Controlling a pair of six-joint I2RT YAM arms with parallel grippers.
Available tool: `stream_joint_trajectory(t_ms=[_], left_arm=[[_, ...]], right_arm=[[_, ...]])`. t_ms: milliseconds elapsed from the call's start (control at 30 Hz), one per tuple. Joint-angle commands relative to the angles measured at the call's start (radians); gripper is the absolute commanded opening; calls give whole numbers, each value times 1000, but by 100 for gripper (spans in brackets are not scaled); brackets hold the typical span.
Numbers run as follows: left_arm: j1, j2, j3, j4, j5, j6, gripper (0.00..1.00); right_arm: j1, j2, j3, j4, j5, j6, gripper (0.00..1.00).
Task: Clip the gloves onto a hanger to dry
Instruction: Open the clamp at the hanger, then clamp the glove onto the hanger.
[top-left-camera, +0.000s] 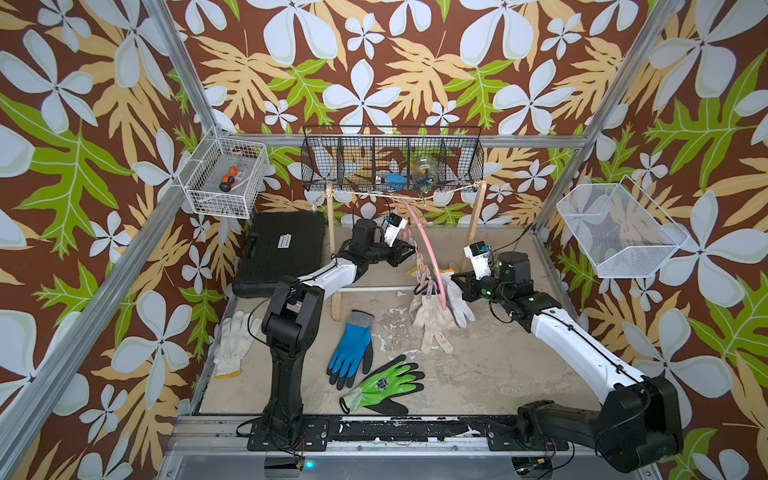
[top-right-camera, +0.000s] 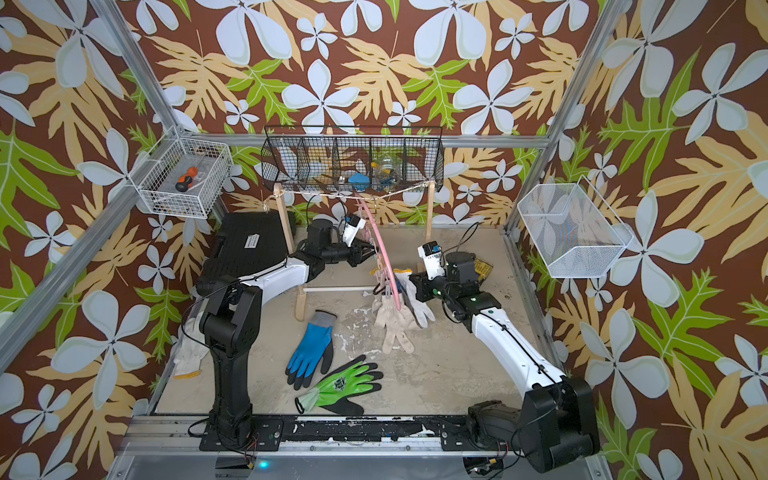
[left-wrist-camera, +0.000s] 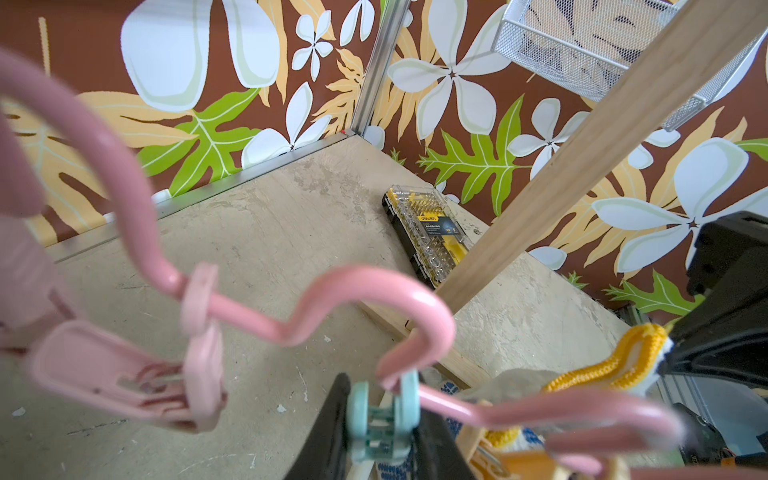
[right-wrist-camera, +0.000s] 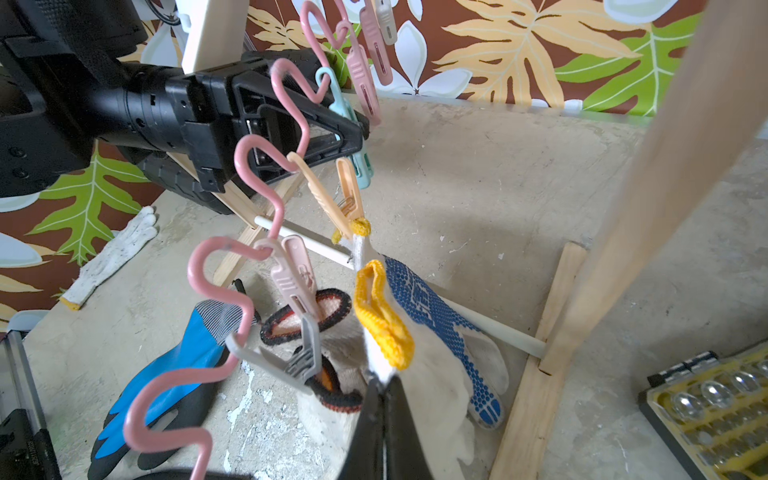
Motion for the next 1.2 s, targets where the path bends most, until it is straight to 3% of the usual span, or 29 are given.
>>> stream_joint_trajectory(t_ms=[0,167,500,867,1167], left_arm=[[1,-5,11,-2,28,18,18],[9,-2,17,0,79,20,17],[62,1,24,13,291,95,17],[67,36,61,-35,383,211,17],[70,39,73,-39,422,235,17]], right_arm=[[0,5,7,42,-37,-8,0],[0,10,4,80,-70,-22,0],[0,-4,24,161,54,-45,0],[16,96,62,238,-32,-116,0],[30,183,74,265,-109,-133,0]])
